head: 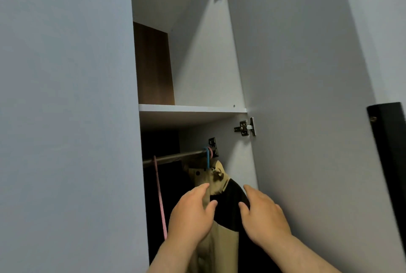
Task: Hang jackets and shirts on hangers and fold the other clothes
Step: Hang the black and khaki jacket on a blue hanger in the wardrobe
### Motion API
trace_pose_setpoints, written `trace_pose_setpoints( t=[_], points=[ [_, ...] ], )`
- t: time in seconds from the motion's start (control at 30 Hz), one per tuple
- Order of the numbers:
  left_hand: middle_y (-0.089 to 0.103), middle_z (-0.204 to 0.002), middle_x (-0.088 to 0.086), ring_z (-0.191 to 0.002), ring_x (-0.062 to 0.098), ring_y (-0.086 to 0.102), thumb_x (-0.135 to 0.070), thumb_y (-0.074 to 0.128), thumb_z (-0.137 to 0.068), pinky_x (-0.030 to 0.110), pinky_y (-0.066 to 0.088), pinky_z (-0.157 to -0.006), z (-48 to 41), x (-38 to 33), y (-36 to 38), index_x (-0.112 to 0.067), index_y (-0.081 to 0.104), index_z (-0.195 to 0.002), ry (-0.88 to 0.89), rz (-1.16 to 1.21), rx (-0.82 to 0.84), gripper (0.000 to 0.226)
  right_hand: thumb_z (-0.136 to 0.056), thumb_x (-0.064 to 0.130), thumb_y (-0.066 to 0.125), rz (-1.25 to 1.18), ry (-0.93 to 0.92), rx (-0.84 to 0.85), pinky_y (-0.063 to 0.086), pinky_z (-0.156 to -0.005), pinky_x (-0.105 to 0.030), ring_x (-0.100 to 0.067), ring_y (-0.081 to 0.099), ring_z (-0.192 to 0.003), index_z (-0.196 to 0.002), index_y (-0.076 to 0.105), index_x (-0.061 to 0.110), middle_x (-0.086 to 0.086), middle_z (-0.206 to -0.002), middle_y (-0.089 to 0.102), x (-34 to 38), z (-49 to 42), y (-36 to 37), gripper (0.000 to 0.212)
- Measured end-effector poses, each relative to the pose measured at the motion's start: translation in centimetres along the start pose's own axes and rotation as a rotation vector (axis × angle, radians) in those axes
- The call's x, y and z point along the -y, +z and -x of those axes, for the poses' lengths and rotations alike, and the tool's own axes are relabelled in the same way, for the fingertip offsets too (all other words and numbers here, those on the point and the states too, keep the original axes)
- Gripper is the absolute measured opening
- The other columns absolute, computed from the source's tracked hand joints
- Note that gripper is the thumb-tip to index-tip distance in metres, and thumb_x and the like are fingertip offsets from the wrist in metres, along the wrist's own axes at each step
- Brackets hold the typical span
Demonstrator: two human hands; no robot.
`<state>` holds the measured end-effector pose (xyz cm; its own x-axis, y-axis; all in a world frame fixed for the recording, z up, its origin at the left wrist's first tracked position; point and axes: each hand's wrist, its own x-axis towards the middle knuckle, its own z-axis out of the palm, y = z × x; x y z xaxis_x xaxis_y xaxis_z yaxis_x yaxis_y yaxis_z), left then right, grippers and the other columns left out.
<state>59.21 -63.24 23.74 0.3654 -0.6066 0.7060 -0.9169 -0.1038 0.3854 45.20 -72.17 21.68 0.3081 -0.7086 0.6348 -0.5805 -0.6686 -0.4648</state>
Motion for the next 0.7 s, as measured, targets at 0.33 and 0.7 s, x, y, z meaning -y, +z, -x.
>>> trace_pose_setpoints(
  t=[0.33, 0.7],
  points=[
    [0.04, -0.148, -0.013, -0.14, 0.006, 0.031, -0.042, 0.048, -0.097, 0.023, 0.029, -0.11, 7.5, 0.8, -3.5, -0.032, 0.033, -0.146, 0.225, -0.217, 0.126, 0.053, -0.098, 0.035, 0.041, 0.2, -0.192, 0.079, 0.04, -0.1, -0.035, -0.017, 0.046, -0.125, -0.138, 0.037, 0.028, 0.007, -0.134, 0.051, 0.0, 7.4, -2.9, 0.041],
    [0.035, -0.153, -0.01, -0.143, 0.008, 0.026, -0.043, 0.05, -0.095, 0.018, 0.016, -0.113, 9.5, 4.1, 1.2, -0.03, 0.031, -0.149, 0.345, -0.109, 0.202, 0.058, -0.094, 0.034, 0.049, 0.383, -0.234, 0.106, 0.046, -0.098, -0.039, -0.022, 0.049, -0.127, -0.143, 0.039, 0.023, 0.003, -0.136, 0.052, -1.4, 10.8, -1.0, 0.051]
  ],
)
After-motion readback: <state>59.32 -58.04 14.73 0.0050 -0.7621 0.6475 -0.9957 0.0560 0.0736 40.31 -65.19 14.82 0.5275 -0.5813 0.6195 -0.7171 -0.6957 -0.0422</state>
